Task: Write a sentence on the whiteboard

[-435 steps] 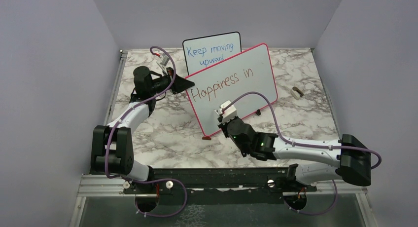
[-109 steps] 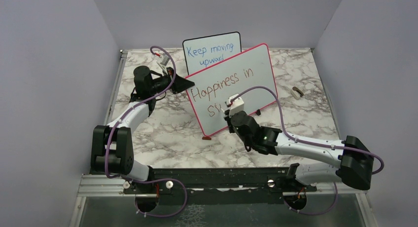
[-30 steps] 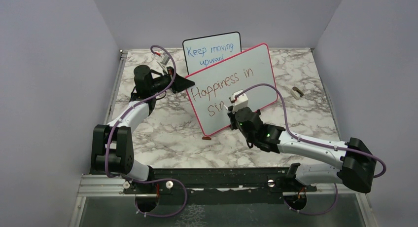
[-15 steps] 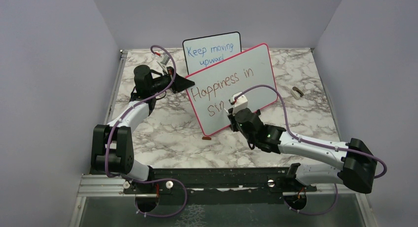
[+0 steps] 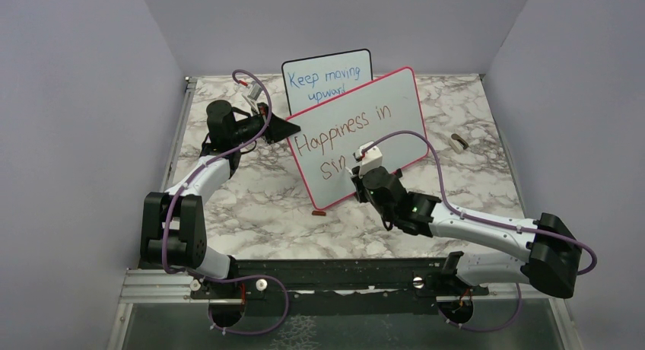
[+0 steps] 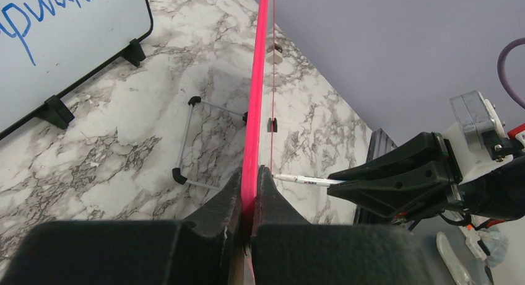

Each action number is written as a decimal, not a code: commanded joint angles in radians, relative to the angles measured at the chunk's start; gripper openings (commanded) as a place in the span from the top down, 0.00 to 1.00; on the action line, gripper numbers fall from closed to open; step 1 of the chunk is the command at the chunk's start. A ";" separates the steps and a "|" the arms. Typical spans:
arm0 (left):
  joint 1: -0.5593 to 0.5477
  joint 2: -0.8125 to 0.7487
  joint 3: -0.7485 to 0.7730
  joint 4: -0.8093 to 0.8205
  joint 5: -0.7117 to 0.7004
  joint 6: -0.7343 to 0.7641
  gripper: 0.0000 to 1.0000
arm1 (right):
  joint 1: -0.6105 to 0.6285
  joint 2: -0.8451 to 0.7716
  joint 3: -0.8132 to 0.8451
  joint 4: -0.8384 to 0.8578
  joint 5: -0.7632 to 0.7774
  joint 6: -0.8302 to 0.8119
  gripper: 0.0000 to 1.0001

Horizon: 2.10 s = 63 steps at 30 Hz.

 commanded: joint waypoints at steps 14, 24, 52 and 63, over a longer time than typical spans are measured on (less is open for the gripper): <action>-0.015 0.032 -0.007 -0.099 -0.045 0.075 1.00 | -0.018 0.031 0.036 0.113 0.069 -0.057 0.99; -0.015 0.035 -0.007 -0.099 -0.045 0.075 1.00 | -0.034 0.033 0.047 0.131 0.071 -0.072 0.99; -0.015 0.032 -0.005 -0.105 -0.051 0.080 1.00 | -0.046 -0.010 -0.016 -0.046 -0.008 0.029 0.99; -0.015 0.032 -0.005 -0.108 -0.053 0.083 1.00 | -0.046 -0.019 -0.019 -0.082 -0.017 0.036 0.99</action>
